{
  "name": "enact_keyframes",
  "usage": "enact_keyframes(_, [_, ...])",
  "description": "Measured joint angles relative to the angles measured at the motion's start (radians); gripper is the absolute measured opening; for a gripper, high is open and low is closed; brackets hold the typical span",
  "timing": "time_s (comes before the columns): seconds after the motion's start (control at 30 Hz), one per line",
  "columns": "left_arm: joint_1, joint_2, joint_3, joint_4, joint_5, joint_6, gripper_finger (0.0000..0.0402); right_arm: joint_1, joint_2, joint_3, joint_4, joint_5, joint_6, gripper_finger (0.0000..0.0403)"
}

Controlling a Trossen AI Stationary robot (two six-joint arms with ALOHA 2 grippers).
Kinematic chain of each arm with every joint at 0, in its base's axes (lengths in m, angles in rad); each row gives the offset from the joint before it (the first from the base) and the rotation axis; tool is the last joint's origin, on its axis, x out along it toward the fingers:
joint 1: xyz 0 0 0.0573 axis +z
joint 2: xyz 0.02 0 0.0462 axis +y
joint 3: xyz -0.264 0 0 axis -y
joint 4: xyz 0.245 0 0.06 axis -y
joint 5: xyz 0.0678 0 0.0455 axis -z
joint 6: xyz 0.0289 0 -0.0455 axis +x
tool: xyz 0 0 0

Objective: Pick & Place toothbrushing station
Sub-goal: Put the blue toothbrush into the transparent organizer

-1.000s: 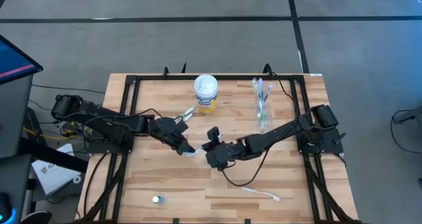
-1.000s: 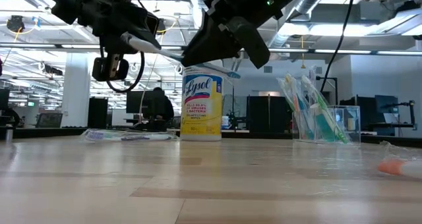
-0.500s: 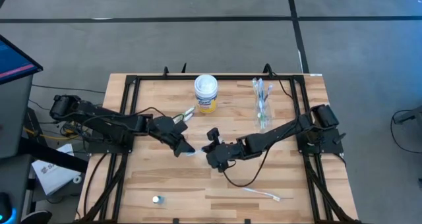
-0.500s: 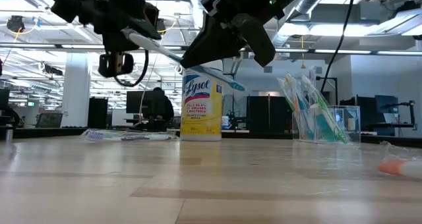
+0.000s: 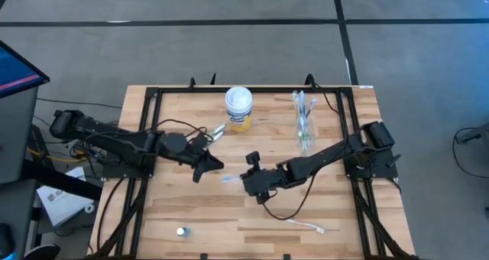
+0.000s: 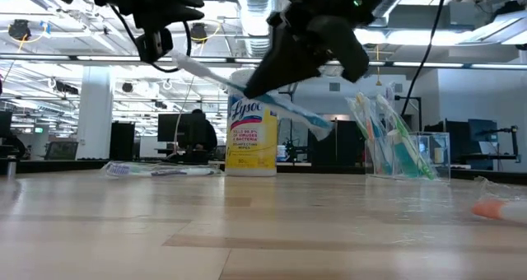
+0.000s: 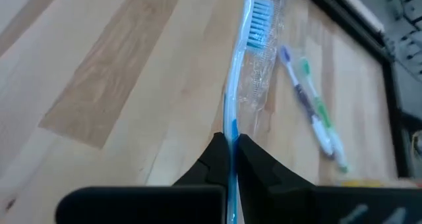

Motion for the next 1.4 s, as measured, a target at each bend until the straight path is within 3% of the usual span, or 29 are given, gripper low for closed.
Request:
enact_keyframes(0.3, [-0.051,0.0,0.0,0.004,-0.125,0.045,0.0049,0.018,-0.28,-0.323,0.255,0.061,0.122,0.0])
enact_keyframes(0.5, [-0.061,0.006,0.0,0.008,-0.233,0.086,0.0049,0.053,-0.522,-0.561,0.43,0.216,0.217,0.0])
enact_keyframes(0.73, [-0.061,0.006,0.0,0.014,-0.305,0.129,0.0049,0.131,-0.735,-0.724,0.491,0.492,0.291,0.0])
enact_keyframes(0.9, [-0.061,0.006,0.0,0.016,-0.338,0.129,0.0049,0.188,-0.817,-0.783,0.495,0.696,0.336,0.0])
enact_keyframes(1.03, [-0.061,0.006,0.0,0.017,-0.368,0.13,0.0049,0.219,-0.852,-0.833,0.549,0.789,0.35,0.0])
enact_keyframes(1.4, [-0.061,0.006,0.0,0.019,-0.381,0.142,0.0049,0.215,-0.931,-0.968,0.716,0.846,0.338,0.0])
